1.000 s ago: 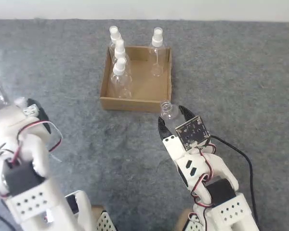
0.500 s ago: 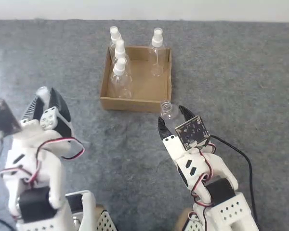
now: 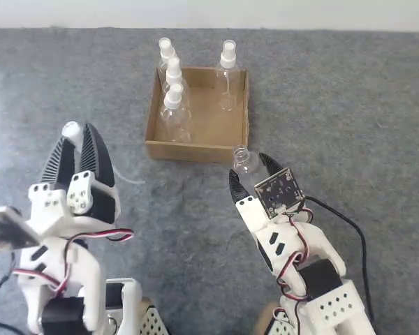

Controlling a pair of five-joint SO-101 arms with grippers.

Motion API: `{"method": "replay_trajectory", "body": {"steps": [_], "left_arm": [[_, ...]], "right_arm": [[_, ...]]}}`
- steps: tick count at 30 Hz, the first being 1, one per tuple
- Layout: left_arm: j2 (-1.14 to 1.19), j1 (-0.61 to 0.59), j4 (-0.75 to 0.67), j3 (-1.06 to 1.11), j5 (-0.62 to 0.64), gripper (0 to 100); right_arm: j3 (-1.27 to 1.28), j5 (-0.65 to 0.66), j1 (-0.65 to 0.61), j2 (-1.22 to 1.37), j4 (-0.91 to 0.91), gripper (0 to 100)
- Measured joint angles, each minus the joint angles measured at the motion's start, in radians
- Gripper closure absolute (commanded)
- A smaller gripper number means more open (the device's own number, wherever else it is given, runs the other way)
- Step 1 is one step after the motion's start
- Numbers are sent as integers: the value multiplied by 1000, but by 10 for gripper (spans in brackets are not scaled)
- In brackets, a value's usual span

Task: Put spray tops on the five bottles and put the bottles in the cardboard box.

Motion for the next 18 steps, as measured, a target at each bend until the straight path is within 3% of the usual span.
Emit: {"method": "replay_trajectory", "body": {"steps": [5,18], "left_arm": [[-84,-2,-66,84,11,988],[-147,-2,-66,141,91,988]], "right_arm": [[0,0,-64,0,0,894],[26,0,-184,0,0,890]]}}
